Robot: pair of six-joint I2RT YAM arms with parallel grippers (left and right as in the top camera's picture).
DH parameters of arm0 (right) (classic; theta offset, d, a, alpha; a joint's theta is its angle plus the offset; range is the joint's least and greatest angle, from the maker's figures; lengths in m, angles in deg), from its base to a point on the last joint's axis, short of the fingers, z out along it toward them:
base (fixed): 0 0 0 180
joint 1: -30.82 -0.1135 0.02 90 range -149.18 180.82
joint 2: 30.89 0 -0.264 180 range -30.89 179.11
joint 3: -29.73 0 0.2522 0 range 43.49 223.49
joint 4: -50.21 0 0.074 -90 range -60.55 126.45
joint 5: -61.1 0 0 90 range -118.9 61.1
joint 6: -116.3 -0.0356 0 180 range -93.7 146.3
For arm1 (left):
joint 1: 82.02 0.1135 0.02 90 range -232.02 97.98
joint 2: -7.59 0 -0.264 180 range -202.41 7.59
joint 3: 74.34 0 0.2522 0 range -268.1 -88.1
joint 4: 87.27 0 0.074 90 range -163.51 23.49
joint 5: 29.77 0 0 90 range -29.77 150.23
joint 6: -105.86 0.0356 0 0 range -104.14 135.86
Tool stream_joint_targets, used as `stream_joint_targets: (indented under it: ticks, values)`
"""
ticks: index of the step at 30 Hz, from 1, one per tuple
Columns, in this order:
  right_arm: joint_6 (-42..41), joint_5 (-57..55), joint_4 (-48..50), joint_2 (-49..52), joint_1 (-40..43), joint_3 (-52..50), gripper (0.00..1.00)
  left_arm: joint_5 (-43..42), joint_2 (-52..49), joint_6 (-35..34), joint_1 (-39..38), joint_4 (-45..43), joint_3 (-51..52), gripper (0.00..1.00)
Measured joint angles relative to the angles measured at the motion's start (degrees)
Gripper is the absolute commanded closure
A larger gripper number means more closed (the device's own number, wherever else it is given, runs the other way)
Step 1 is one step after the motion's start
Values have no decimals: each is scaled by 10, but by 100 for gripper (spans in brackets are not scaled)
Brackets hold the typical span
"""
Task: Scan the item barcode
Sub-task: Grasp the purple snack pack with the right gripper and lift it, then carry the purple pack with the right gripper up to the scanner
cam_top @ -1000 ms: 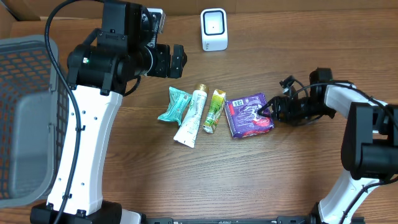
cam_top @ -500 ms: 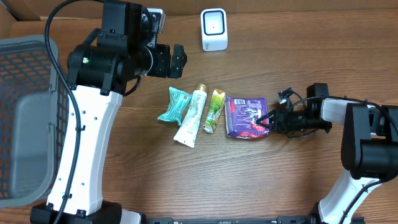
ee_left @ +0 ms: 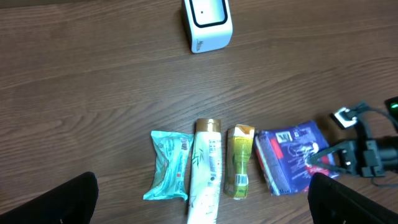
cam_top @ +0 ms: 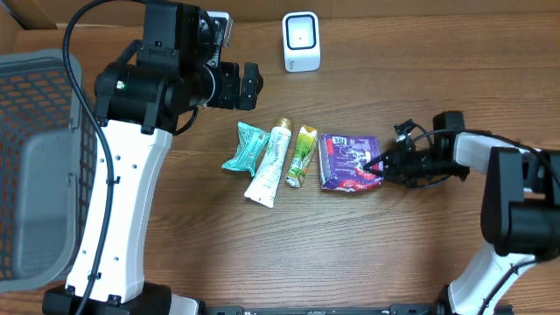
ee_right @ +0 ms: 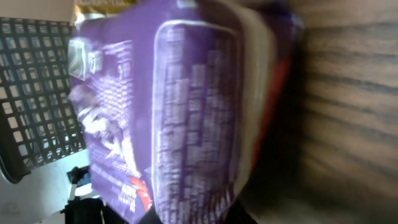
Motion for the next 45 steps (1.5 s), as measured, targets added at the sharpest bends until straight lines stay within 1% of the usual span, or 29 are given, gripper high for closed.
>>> stream_joint_targets:
  ticks: [4,8,13,19,23,27,32,34,36,39,42,45]
  values:
    - [-8,-29,-47,-66,0,38,96,0,0,0,0,0,0,0]
    - [-10,-50,-74,-164,0,78,96,0,0,0,0,0,0,1]
    - [-10,-93,-96,-282,-5,90,96,0,0,0,0,0,0,0]
    - [-9,-179,-127,-370,-54,90,96,0,0,0,0,0,0,0]
    - [-23,-199,-126,-393,-77,90,96,0,0,0,0,0,0,0]
    - [-44,-214,-120,-399,-78,90,96,0,0,0,0,0,0,1]
    - [-101,-259,-113,-399,-78,90,96,0,0,0,0,0,0,0]
    - [-116,-283,-126,-396,-78,99,96,0,0,0,0,0,0,0]
    - [-134,-318,-151,-381,-81,130,96,0,0,0,0,0,0,0]
    - [-151,-381,-196,-327,-88,234,96,0,0,0,0,0,0,1]
    - [-159,-448,-230,-250,-100,368,96,0,0,0,0,0,0,0]
    - [-158,-520,-239,-172,-117,483,96,0,0,0,0,0,0,0]
